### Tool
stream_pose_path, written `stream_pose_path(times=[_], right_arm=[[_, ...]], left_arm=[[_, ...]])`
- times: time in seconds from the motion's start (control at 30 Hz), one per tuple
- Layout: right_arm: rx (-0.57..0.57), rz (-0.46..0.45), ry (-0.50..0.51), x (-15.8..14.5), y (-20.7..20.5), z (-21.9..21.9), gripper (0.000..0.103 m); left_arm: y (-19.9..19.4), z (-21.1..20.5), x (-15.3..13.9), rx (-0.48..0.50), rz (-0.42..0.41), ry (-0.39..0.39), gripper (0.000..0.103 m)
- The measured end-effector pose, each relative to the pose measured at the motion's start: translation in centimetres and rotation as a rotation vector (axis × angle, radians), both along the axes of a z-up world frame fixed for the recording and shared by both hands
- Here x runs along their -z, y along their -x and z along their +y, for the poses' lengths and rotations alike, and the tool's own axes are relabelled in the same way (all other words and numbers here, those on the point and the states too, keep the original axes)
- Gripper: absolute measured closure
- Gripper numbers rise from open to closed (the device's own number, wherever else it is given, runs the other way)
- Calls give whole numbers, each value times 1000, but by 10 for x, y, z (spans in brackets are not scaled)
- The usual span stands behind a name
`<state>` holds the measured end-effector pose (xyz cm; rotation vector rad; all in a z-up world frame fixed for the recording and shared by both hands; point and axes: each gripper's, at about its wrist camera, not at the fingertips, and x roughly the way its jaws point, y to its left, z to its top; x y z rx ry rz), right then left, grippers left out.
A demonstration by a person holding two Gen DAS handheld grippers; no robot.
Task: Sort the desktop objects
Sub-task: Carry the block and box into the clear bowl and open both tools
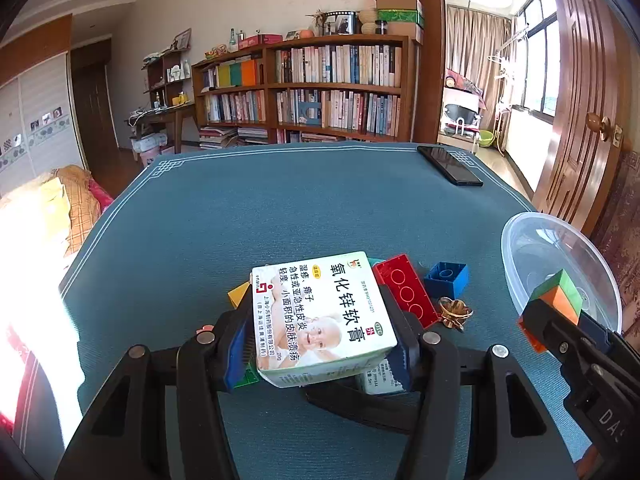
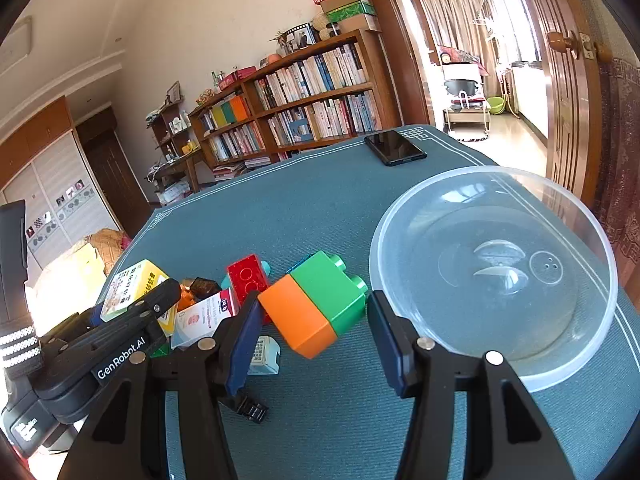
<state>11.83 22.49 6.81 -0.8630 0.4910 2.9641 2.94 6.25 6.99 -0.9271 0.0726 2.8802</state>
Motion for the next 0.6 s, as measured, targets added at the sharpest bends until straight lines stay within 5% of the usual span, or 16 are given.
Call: stream_pose_path(times=[0.27, 0.43, 0.6], right_arm=[[79, 8, -14, -16, 7, 28, 45], [89, -11, -136, -17, 8, 36, 45], [159, -29, -101, -9, -2, 69, 45]], left_arm=[[-4, 14, -7, 35, 17, 5, 44], [-6, 23, -8, 51, 21, 6, 44], [-8, 40, -7, 76, 17, 19, 44]])
